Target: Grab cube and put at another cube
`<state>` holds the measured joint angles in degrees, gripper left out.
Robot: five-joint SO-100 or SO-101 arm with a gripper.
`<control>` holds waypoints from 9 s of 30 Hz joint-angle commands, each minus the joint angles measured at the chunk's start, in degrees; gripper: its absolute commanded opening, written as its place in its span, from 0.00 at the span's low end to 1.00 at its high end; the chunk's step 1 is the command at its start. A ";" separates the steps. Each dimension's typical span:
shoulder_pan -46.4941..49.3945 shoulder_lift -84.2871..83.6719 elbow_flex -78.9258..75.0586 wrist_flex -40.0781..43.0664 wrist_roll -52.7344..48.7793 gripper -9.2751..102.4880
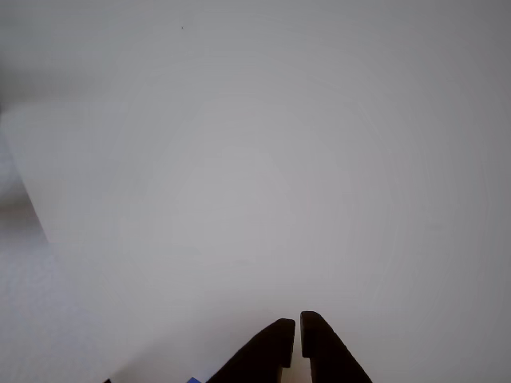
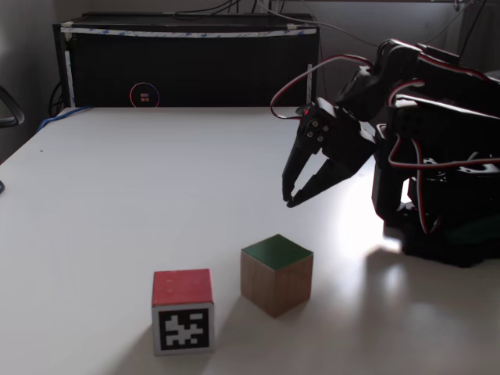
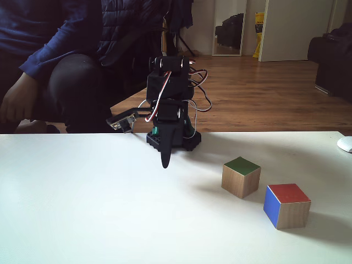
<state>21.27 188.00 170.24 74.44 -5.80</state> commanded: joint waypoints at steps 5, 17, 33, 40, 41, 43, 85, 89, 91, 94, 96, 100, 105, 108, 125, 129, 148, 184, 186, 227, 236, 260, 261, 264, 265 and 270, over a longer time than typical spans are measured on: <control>-0.79 0.35 -0.18 -0.53 1.14 0.08; -0.88 0.35 -0.18 -0.53 0.88 0.08; -11.78 -0.18 -20.39 5.98 0.44 0.22; -20.65 -5.10 -28.21 7.03 -3.87 0.29; -21.27 -6.33 -28.92 7.03 -5.01 0.29; -22.06 -9.76 -30.15 6.86 -7.65 0.30; -41.31 -77.96 -50.71 1.41 -2.46 0.42; -43.33 -79.63 -50.36 1.32 -1.14 0.43; -43.33 -80.07 -50.36 1.23 -0.97 0.43; -42.63 -81.21 -50.19 0.88 -1.32 0.43; -41.66 -81.56 -49.83 -0.18 -1.93 0.43; -40.34 -83.76 -50.45 -0.88 -2.64 0.43; -40.25 -86.48 -50.62 -2.46 -2.64 0.43; -40.87 -87.63 -50.36 -3.69 -2.20 0.42; -41.66 -89.30 -50.19 -9.23 1.05 0.25; -41.66 -86.84 -51.59 -7.47 1.67 0.25; -47.29 -92.72 -84.37 13.80 9.93 0.26; -42.45 -118.83 -113.73 19.34 12.39 0.29; -42.54 -119.36 -114.35 19.86 12.48 0.29; -47.11 -72.33 -94.48 27.42 17.58 0.47; -22.85 -27.16 -52.56 5.80 10.28 0.45; -13.80 0.44 -0.09 -0.62 2.81 0.08; -13.62 0.44 -0.09 -0.62 2.55 0.08; -13.80 0.44 -0.09 -0.62 0.88 0.08; -13.71 0.44 -0.09 -0.62 0.62 0.08; -13.18 0.44 -0.18 -0.53 0.88 0.09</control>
<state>7.82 188.17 170.60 73.65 -4.66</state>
